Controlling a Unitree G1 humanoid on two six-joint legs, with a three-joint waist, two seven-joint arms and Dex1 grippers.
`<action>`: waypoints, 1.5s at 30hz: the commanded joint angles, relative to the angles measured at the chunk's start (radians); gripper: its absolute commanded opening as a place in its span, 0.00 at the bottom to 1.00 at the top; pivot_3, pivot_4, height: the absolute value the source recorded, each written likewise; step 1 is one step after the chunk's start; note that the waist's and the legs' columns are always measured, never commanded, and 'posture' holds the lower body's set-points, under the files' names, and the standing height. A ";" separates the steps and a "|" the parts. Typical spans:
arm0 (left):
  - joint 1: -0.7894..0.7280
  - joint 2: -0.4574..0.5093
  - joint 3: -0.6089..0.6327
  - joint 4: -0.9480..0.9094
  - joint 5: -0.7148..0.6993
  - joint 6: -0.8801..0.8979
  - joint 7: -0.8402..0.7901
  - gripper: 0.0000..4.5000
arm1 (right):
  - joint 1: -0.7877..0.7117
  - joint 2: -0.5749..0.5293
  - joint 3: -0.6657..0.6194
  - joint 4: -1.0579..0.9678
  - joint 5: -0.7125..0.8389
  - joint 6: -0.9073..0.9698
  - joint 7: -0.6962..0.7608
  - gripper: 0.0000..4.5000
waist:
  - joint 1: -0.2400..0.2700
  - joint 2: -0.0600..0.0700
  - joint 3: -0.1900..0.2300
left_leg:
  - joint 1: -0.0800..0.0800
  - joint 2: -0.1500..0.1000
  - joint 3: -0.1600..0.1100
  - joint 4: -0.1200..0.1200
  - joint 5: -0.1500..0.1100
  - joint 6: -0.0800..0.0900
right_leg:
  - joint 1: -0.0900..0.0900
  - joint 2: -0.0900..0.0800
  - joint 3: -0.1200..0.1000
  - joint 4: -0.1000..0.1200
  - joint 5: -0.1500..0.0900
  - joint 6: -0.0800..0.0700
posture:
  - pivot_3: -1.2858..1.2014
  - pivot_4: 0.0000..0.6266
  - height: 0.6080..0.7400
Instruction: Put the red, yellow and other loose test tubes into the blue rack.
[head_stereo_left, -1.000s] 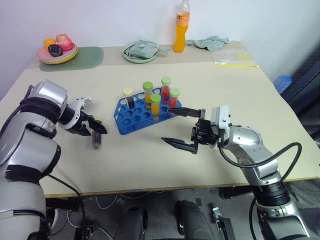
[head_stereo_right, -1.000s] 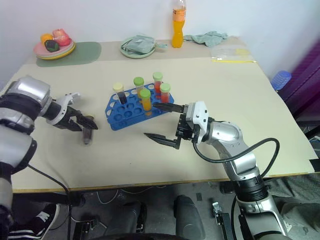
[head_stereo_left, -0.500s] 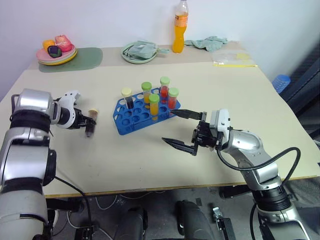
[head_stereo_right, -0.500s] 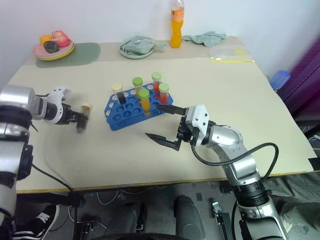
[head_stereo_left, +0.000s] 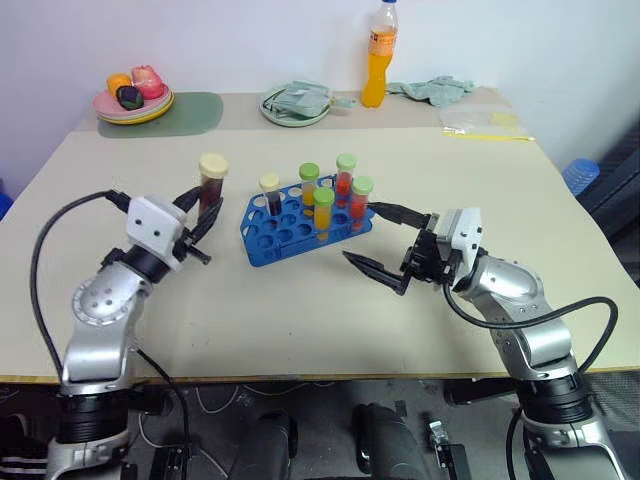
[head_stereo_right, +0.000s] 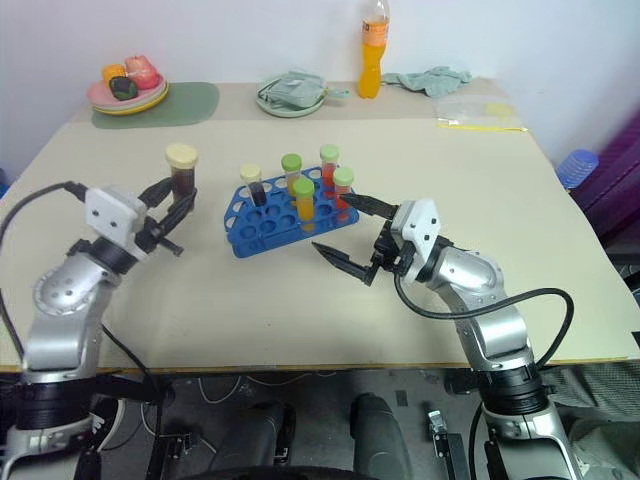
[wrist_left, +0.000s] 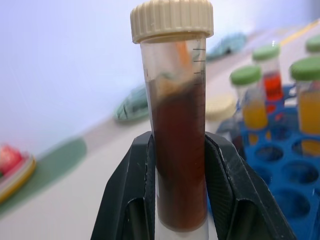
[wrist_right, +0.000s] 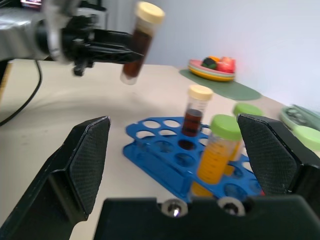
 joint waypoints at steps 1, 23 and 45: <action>-0.047 -0.030 -0.061 0.131 0.112 -0.200 0.076 0.18 | -0.029 -0.002 -0.009 -0.046 0.011 0.029 -0.025 1.00 | -0.001 0.000 0.000 | 0.000 0.000 0.000 0.000 0.000 0.000 | 0.000 0.000 0.000 0.000 0.000 0.000 | 0.52 0.24 1.00; -0.112 -0.227 -0.226 0.333 0.076 -0.309 0.076 0.18 | -0.062 -0.018 -0.032 -0.079 0.009 0.089 -0.082 1.00 | -0.008 0.000 0.000 | 0.001 0.000 0.001 0.000 -0.001 0.002 | 0.001 0.002 0.000 0.000 0.000 0.001 | 0.52 0.24 1.00; -0.084 -0.243 -0.251 0.381 0.027 -0.263 0.067 0.18 | -0.048 -0.001 -0.023 -0.071 -0.004 0.058 -0.089 1.00 | -0.008 0.000 0.000 | 0.003 0.000 0.001 0.000 -0.001 0.002 | 0.002 0.002 0.000 0.000 0.000 0.001 | 0.52 0.24 1.00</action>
